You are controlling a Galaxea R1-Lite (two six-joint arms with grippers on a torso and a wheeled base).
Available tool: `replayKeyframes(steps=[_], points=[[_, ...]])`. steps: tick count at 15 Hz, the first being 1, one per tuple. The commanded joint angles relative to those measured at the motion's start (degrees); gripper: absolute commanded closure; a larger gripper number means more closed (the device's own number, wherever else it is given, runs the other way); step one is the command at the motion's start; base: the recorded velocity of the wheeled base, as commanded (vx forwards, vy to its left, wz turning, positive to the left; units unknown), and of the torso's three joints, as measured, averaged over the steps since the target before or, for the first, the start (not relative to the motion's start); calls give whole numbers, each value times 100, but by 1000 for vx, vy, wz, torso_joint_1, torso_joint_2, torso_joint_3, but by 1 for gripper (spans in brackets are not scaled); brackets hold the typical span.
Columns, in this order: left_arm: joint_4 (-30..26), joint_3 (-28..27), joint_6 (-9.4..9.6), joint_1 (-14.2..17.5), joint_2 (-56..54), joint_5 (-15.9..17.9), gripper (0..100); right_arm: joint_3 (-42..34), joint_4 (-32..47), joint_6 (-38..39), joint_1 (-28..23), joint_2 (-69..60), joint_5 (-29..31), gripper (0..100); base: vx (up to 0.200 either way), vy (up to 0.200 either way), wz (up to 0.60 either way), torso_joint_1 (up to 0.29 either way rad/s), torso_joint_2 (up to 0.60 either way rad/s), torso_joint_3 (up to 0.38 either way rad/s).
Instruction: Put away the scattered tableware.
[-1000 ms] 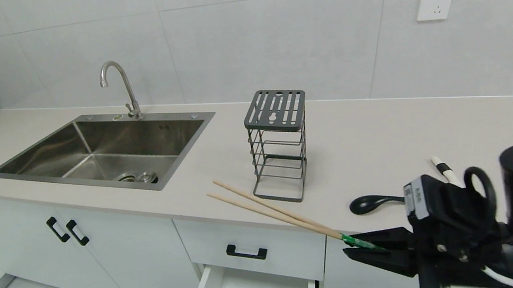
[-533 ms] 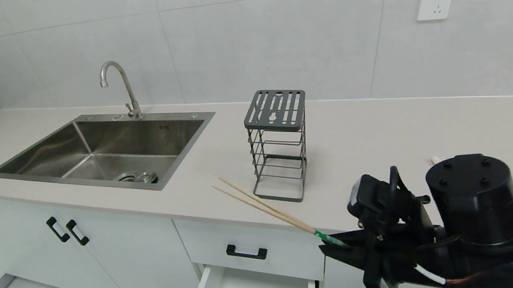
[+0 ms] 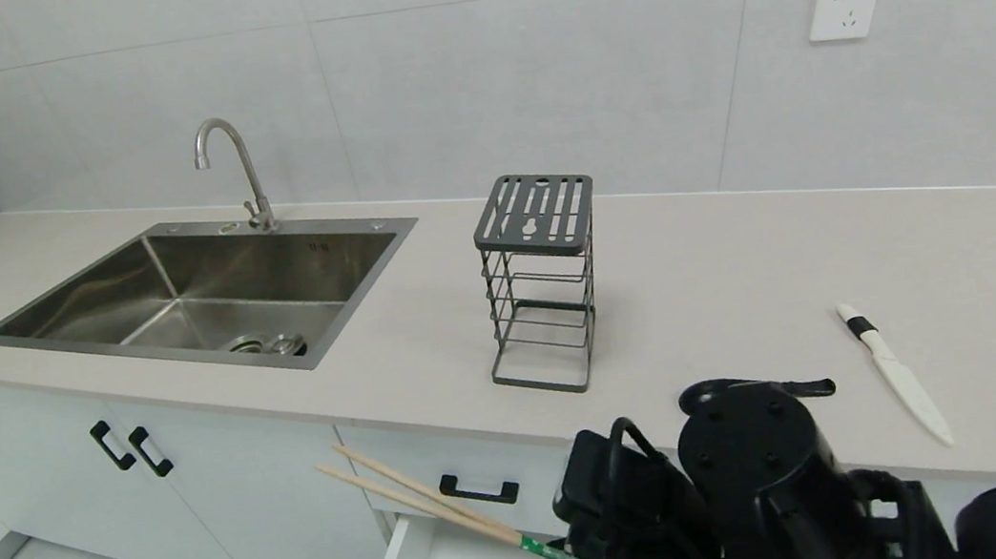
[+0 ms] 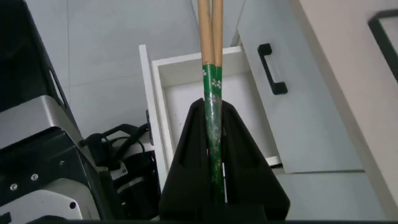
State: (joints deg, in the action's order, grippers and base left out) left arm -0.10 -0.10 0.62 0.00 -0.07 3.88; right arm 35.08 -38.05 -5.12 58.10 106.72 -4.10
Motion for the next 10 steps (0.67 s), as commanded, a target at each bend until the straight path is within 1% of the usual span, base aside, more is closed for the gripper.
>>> replayKeyframes(steps=[1, 5, 7, 8, 10], points=[[1, 1, -1, 0, 7, -1, 0, 209, 17, -77, 114, 394, -3, 100, 0, 0, 0, 0, 0, 0], [1, 1, -1, 0, 7, -1, 0, 561, 25, -235, 193, 868, -21, 100, 0, 0, 0, -12, 16, 15], [-8, 1, -1, 0, 7, -1, 0, 719, 61, -384, 149, 956, 5, 100, 0, 0, 0, -173, 354, 188], [1, 1, -1, 0, 7, -1, 0, 956, 113, -499, 105, 1062, -3, 100, 0, 0, 0, -178, 383, 198], [1, 1, -1, 0, 7, -1, 0, 1167, 140, -639, 52, 1211, -39, 100, 0, 0, 0, -129, 264, 134]])
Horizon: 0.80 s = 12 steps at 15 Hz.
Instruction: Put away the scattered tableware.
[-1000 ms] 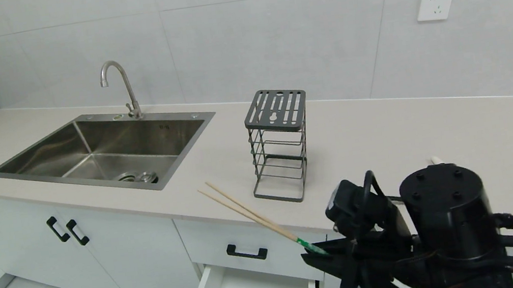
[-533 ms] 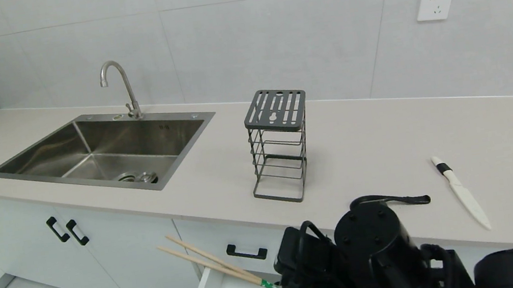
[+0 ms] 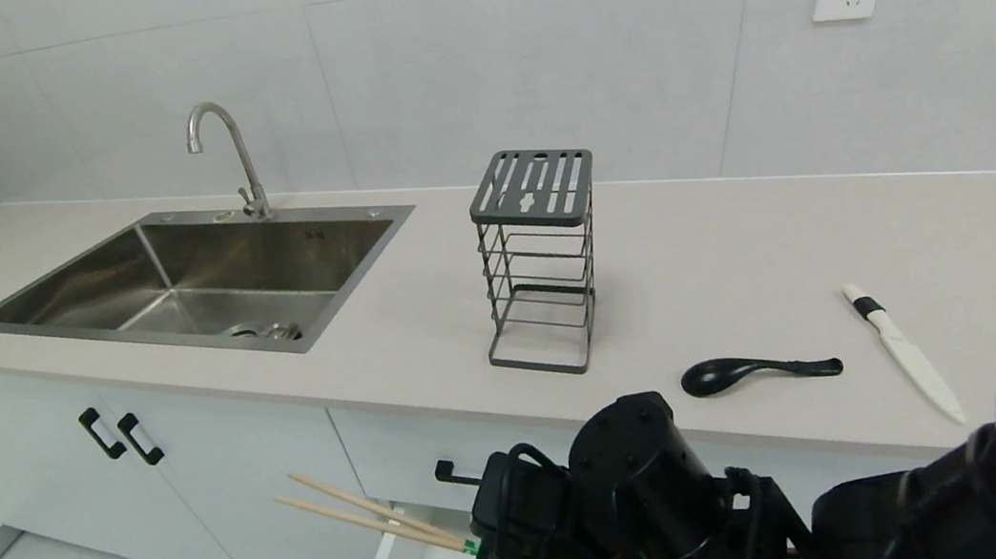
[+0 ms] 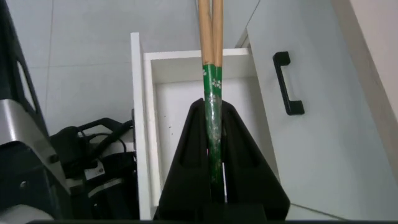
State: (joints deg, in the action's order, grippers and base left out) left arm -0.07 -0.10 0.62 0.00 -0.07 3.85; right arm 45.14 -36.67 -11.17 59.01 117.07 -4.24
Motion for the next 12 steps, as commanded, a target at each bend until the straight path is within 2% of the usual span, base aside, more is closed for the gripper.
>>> replayKeyframes(steps=[1, 3, 9, 12], points=[[-1, 1, -1, 0, 7, 1, 0, 197, 55, -210, -127, 247, -50, 100, 0, 0, 0, -159, 344, 178], [-1, 1, -1, 0, 7, 1, 0, 267, 63, -413, -180, 317, -59, 100, 0, 0, 0, -124, 246, 120], [-1, 1, -1, 0, 7, 1, 0, 874, 336, -395, -197, 704, -24, 100, 0, 0, 0, -150, 312, 160], [-1, 1, -1, 0, 7, 1, 0, 917, 389, -404, -241, 800, -33, 100, 0, 0, 0, -84, 159, 87]])
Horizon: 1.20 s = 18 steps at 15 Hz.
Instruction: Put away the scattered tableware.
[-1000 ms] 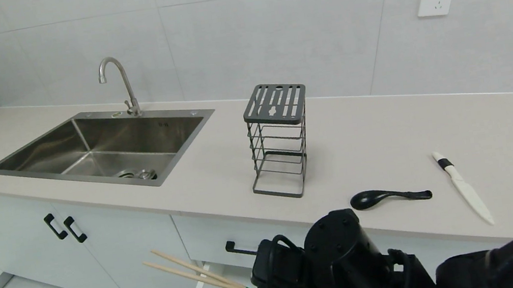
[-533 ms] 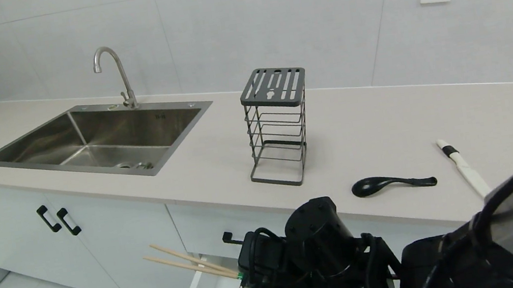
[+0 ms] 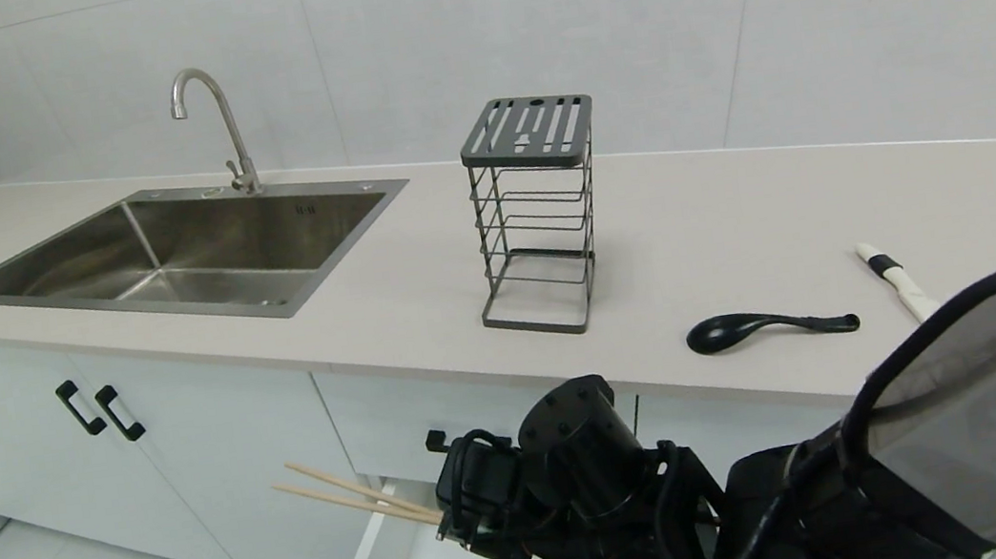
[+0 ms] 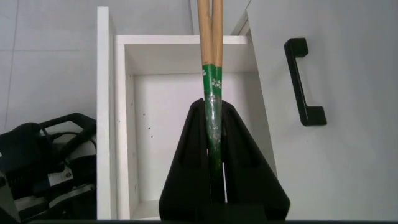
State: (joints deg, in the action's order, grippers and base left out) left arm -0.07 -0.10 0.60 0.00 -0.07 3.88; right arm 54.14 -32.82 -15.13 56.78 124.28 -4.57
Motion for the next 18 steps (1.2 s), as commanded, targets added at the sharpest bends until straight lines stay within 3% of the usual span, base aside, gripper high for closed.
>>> replayKeyframes(steps=[1, 18], points=[[-1, 1, 2, 0, 7, -1, 0, 0, 47, -8, -27, 114, 9, 100, 0, 0, 0, -139, 290, 134], [-1, 1, 2, 0, 7, -1, 0, 18, 3, 1, -291, 773, 44, 100, 0, 0, 0, -128, 273, 142]])
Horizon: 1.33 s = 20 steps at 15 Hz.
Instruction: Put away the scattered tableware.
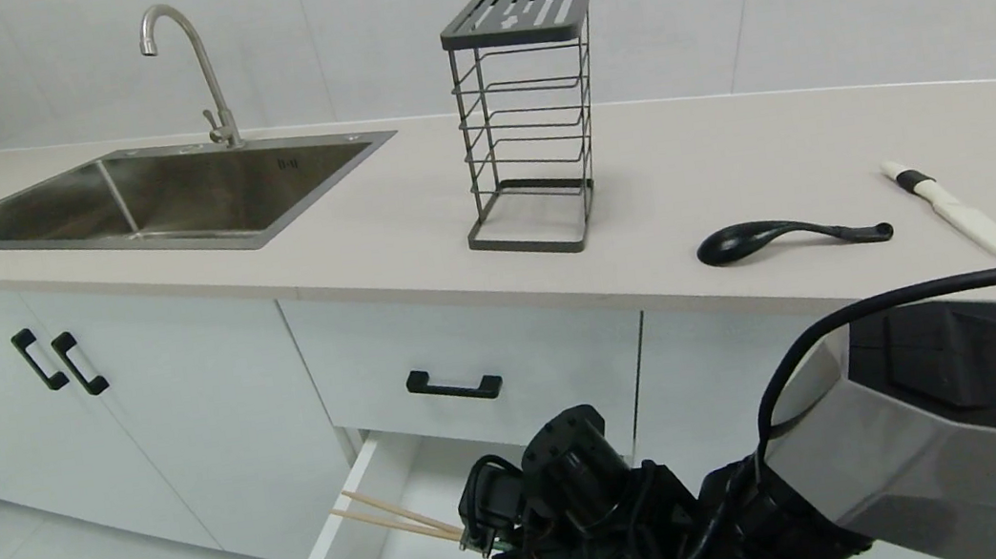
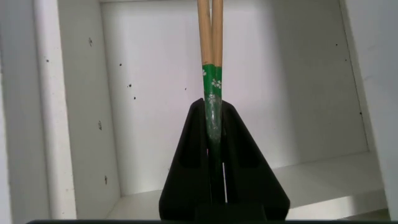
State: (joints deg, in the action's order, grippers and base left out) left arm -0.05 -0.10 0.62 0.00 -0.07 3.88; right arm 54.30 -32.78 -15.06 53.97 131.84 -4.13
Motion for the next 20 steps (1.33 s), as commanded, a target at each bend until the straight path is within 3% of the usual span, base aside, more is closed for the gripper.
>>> replayKeyframes(steps=[1, 8, 20], points=[[-13, 1, -1, 0, 7, -1, 0, 2, 0, -6, -27, 43, 0, 100, 0, 0, 0, -163, 373, 188], [-4, 1, -1, 0, 7, -1, 0, 397, 0, -24, -150, 290, 9, 100, 0, 0, 0, -182, 376, 176], [-4, 1, -1, 0, 7, -1, 0, 749, 35, -24, -141, 852, 167, 100, 0, 0, 0, -7, 23, 14]])
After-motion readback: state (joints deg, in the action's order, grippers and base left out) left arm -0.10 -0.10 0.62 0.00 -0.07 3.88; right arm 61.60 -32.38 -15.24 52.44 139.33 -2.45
